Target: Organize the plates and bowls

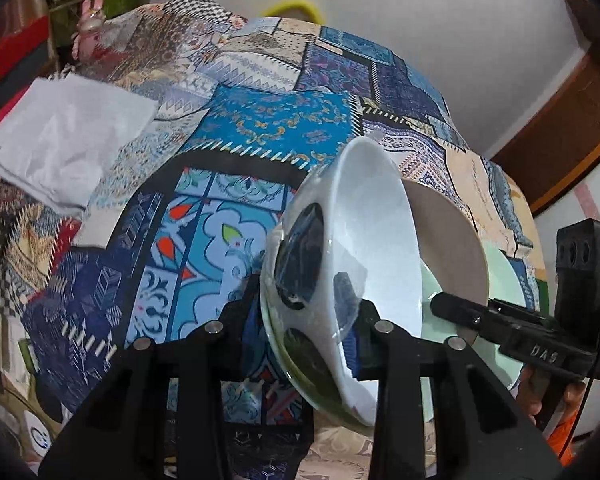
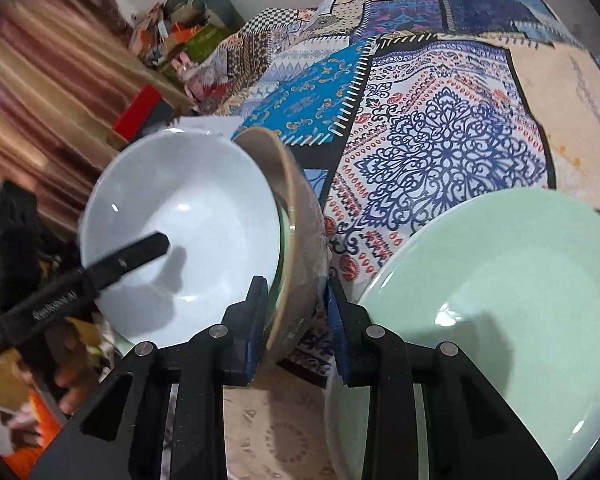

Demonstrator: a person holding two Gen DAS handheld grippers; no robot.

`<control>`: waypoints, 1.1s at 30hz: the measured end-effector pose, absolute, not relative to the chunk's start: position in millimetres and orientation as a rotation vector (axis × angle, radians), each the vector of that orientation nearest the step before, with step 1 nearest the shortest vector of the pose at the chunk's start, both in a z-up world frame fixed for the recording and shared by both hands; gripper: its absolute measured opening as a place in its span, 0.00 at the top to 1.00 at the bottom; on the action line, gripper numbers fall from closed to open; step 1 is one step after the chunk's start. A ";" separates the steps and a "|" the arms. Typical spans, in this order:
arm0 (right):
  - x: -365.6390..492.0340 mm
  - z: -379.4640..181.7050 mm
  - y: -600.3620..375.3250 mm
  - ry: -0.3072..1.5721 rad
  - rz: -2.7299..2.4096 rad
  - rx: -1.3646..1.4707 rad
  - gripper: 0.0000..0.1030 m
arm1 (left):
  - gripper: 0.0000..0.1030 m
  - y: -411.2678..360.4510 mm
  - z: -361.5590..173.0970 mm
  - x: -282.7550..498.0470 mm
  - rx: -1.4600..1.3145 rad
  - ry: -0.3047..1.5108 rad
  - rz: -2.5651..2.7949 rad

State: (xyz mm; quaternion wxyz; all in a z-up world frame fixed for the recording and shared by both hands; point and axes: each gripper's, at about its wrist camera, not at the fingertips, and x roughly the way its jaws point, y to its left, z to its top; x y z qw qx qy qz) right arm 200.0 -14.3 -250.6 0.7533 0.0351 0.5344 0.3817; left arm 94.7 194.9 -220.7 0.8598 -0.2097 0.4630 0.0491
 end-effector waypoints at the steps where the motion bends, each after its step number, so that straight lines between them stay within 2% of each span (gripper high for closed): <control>1: 201.6 -251.3 -15.9 1.176 0.829 0.082 0.74 | 0.67 192.2 -218.7 95.4 -0.425 0.974 0.102; 13: 210.7 -234.9 -24.9 1.068 0.764 0.048 0.76 | 0.66 196.3 -185.7 62.3 -0.444 0.882 0.081; 20: 212.5 -239.9 -27.9 1.079 0.757 0.073 0.79 | 0.64 192.3 -197.1 60.9 -0.470 0.945 0.059; 25: 215.5 -242.2 -30.5 1.086 0.760 0.085 0.79 | 0.71 183.3 -206.5 62.4 -0.478 0.949 0.044; 33: 217.3 -242.1 -41.5 1.103 0.755 0.147 0.84 | 0.74 179.0 -212.5 78.4 -0.475 0.948 0.052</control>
